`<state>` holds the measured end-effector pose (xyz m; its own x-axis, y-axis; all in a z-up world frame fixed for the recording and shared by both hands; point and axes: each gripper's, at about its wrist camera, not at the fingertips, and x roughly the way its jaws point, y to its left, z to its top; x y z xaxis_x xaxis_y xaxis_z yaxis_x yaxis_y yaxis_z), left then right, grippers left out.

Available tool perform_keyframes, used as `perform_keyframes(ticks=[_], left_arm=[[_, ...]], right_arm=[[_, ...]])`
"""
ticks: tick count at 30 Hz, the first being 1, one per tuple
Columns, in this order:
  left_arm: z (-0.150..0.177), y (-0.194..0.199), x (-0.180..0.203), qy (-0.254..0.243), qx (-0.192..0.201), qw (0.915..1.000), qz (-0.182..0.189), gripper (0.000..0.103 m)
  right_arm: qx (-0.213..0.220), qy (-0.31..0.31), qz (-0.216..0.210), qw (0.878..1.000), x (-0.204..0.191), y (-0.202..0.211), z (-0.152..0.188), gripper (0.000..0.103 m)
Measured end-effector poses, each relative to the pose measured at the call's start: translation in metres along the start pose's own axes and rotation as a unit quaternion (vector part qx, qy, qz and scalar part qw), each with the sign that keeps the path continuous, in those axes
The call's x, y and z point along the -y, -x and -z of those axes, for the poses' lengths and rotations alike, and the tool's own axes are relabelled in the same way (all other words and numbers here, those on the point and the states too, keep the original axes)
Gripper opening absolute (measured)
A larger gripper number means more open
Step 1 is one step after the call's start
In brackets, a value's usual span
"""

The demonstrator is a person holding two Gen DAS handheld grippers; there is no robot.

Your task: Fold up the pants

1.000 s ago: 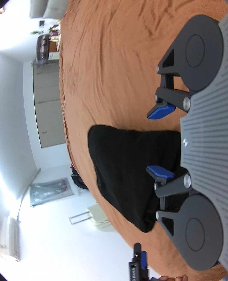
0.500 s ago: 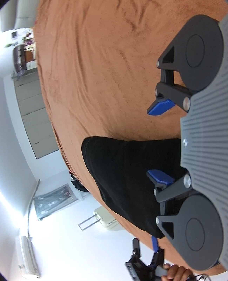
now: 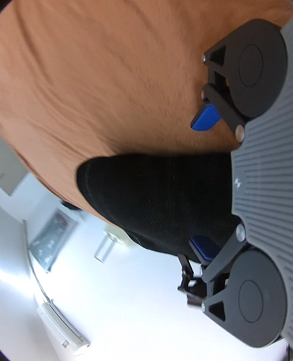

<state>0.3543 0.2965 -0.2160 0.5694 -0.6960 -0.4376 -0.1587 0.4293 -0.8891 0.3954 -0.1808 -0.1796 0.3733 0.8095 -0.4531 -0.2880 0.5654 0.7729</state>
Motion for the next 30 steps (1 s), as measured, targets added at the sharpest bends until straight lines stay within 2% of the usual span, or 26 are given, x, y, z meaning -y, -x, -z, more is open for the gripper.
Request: perform_keyframes(ticks=[6,10,13,14,15,16,17,19,25,30], left_arm=[[-0.006,-0.013,0.0,-0.019,-0.022,0.9995,0.013,0.103],[-0.012,-0.023,0.008,-0.04,-0.056,0.9976,0.012,0.103],[-0.015,-0.026,0.011,-0.04,-0.052,0.9978,0.006,0.103],[-0.014,-0.024,0.011,-0.033,-0.047,0.9983,0.009,0.103],[-0.012,-0.022,0.013,-0.027,-0.04,0.9987,0.015,0.102],[-0.01,-0.018,0.015,-0.027,-0.035,0.9988,0.018,0.093],[-0.006,-0.014,0.019,-0.034,-0.032,0.9987,0.022,0.09],[0.003,-0.004,0.029,-0.047,-0.029,0.9979,0.034,0.086],[0.055,0.032,0.06,-0.081,-0.045,0.9934,0.067,0.086],[0.108,0.046,0.061,-0.093,-0.067,0.9898,0.084,0.086]], right_arm=[[-0.074,-0.011,-0.043,0.996,0.014,-0.05,-0.018,0.098],[-0.091,-0.025,-0.076,0.993,0.016,-0.074,-0.022,0.098],[-0.094,-0.022,-0.076,0.992,0.009,-0.087,-0.021,0.098],[-0.091,-0.022,-0.075,0.993,0.008,-0.088,-0.021,0.097],[-0.09,-0.02,-0.073,0.993,0.005,-0.087,-0.021,0.089],[-0.086,-0.017,-0.069,0.994,0.002,-0.084,-0.02,0.084],[-0.083,-0.018,-0.068,0.994,0.001,-0.079,-0.019,0.078],[-0.076,-0.016,-0.067,0.995,-0.009,-0.064,-0.014,0.076],[-0.06,-0.008,-0.08,0.995,-0.046,0.001,0.015,0.076],[-0.054,-0.003,-0.075,0.996,-0.061,0.064,0.058,0.076]])
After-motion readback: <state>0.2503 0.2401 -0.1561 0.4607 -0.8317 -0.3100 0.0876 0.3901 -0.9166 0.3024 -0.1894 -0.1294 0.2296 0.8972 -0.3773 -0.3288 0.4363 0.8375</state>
